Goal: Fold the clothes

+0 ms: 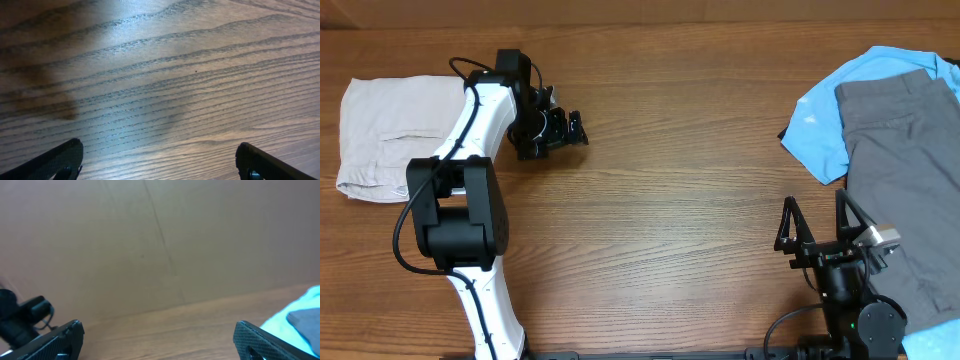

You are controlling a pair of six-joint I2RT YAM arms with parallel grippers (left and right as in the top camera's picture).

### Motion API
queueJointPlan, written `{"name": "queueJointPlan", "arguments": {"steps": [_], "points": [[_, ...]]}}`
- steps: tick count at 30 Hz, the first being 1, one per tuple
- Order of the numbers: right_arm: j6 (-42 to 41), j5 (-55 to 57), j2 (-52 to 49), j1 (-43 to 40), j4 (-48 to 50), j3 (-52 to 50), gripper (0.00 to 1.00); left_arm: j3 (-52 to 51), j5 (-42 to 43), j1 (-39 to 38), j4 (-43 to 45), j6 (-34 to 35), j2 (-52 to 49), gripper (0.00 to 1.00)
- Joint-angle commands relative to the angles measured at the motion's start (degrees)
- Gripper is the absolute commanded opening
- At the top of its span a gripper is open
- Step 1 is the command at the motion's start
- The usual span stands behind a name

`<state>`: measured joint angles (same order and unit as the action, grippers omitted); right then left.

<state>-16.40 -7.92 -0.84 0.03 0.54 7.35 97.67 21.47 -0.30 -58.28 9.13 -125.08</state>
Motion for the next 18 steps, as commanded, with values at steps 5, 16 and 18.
{"name": "queueJointPlan", "arguments": {"steps": [5,16,18], "points": [[1.9,3.2,0.6,-0.2,4.6,-4.7,1.00,0.9,0.6,-0.1,0.1,1.0,-0.7,1.00],[8.0,2.3,0.6,-0.2,3.1,-6.9,1.00,0.9,0.6,-0.1,0.1,1.0,-0.7,1.00],[9.3,2.3,0.6,-0.2,-0.5,-6.9,1.00,0.9,0.6,-0.1,0.1,1.0,-0.7,1.00]]}}
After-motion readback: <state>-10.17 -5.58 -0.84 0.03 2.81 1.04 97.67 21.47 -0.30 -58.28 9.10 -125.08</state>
